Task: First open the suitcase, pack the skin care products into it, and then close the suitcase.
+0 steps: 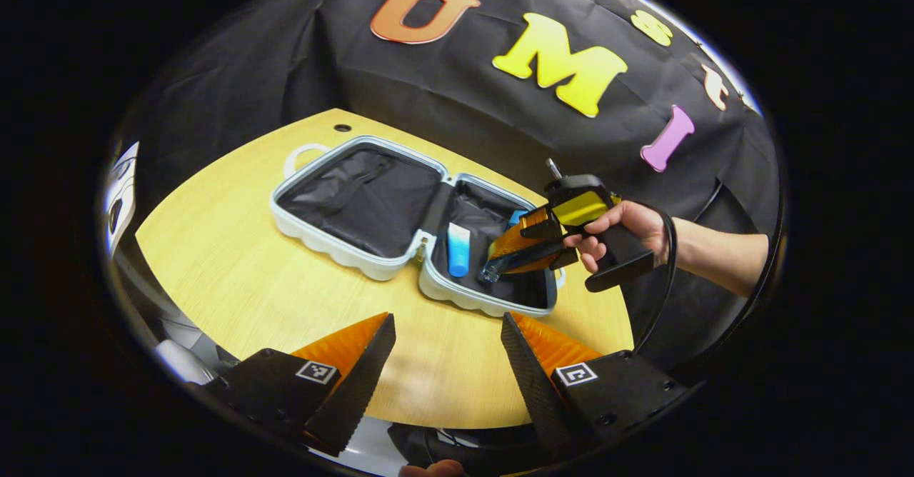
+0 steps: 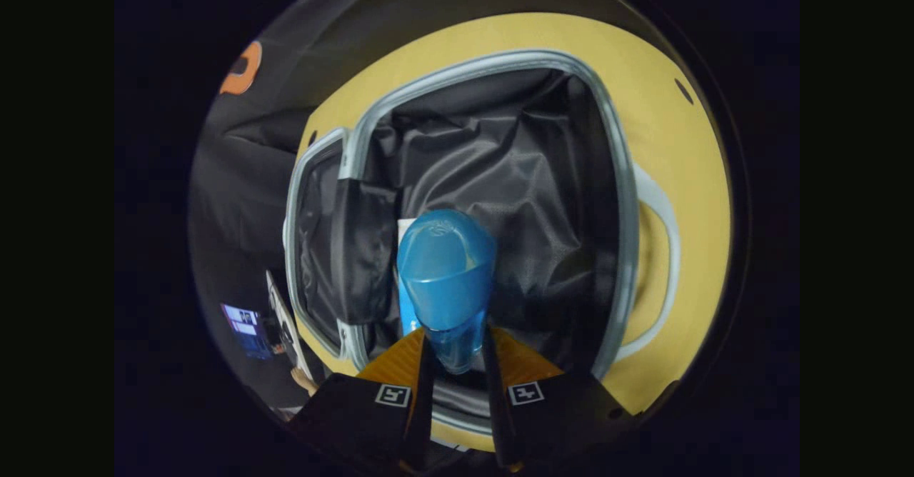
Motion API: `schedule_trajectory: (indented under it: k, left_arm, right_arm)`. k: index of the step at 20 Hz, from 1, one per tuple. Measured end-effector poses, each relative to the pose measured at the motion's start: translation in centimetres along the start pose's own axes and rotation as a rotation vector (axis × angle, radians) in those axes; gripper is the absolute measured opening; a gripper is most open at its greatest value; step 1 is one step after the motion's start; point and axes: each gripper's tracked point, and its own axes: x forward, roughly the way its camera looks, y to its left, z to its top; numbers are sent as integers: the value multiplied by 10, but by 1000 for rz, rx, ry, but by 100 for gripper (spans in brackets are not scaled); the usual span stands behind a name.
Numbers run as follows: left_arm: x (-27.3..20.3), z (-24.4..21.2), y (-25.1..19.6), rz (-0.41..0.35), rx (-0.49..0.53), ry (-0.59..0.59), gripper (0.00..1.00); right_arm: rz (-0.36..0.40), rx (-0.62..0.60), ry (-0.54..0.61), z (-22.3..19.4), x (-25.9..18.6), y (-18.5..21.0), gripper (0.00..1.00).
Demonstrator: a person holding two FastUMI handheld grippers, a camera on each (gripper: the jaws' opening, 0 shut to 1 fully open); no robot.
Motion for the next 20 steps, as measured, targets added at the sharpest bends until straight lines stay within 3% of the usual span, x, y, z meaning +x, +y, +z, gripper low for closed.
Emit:
schedule_trajectory:
  k: [10, 14, 19, 20]
  left_arm:
    - [-10, 28, 33, 37, -63, -66, 95]
    - [3, 44, 47, 19, -25, -83, 95]
    - [26, 87, 84, 55, 25, -132, 95]
    - [31, 100, 95, 59, 27, -152, 95]
  right_arm:
    - [-94, 66, -37, 10, 20, 0, 35]
    - [-71, 50, -59, 5, 8, -3, 40]
    - [-35, -2, -153, -6, -35, -10, 46]
    - [-26, -39, -184, -8, -49, -10, 53]
